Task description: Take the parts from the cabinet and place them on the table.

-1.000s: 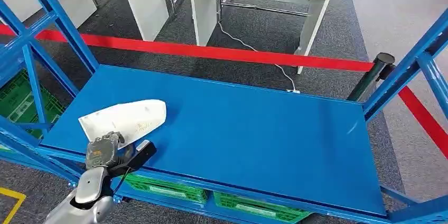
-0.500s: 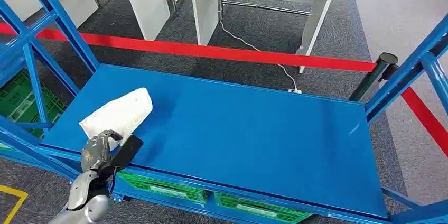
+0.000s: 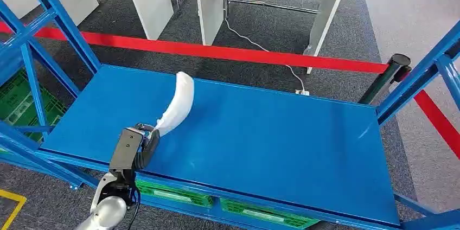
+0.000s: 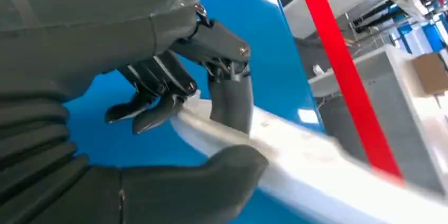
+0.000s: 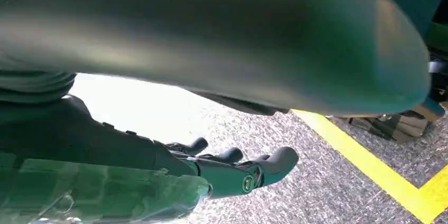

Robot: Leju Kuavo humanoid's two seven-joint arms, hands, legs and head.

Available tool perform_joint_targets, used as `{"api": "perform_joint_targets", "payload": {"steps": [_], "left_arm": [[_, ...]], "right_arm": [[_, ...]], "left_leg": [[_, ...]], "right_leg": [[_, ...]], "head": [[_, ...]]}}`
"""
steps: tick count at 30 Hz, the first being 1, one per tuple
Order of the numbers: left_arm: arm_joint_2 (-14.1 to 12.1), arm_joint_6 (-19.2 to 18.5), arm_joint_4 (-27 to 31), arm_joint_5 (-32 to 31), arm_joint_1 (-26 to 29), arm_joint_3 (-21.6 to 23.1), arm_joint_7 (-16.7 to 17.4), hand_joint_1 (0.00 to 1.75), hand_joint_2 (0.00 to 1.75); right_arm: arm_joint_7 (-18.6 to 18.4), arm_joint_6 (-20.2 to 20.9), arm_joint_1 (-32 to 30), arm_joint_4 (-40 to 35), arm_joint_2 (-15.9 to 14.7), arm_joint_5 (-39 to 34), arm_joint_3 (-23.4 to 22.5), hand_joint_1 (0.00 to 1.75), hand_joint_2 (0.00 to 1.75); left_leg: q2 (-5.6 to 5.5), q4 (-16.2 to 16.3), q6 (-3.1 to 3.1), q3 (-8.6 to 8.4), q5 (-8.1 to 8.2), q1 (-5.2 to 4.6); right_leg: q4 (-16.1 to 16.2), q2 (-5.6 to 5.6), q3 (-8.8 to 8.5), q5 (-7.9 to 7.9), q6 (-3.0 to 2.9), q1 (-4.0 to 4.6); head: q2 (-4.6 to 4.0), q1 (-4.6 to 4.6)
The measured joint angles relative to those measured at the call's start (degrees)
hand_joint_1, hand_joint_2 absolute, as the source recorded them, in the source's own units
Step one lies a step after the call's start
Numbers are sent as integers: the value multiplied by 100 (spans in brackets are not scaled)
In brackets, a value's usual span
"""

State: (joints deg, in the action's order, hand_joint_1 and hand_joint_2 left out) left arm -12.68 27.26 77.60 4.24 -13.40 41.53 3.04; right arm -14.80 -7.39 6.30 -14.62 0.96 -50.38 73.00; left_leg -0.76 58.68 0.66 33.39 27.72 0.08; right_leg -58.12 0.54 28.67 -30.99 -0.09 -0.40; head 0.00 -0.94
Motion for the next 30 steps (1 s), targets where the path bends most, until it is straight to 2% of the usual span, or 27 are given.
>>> {"api": "perform_joint_targets", "payload": {"steps": [8, 19, 30], "left_arm": [[79, 9, 487, 33, 39, -9, -59, 175, 175], [103, 313, 1121, -153, 26, 0, -116, 175, 175], [103, 389, 1409, -308, 8, 9, -114, 175, 175]], "right_arm": [[0, 0, 0, 0, 0, 0, 0, 0, 0], [28, -39, 1, 0, 0, 0, 2, 0, 0], [28, -37, 1, 0, 0, 0, 9, 0, 0]], "left_leg": [[0, -1, 0, 7, 1, 0], [0, -1, 0, 8, 1, 0], [1, -1, -1, 8, 2, 0]], "right_leg": [[0, -1, 10, -2, 1, 0], [1, -1, 12, -2, 1, 0], [2, -1, 13, -2, 2, 0]], "head": [[0, 0], [0, 0], [0, 0]]}}
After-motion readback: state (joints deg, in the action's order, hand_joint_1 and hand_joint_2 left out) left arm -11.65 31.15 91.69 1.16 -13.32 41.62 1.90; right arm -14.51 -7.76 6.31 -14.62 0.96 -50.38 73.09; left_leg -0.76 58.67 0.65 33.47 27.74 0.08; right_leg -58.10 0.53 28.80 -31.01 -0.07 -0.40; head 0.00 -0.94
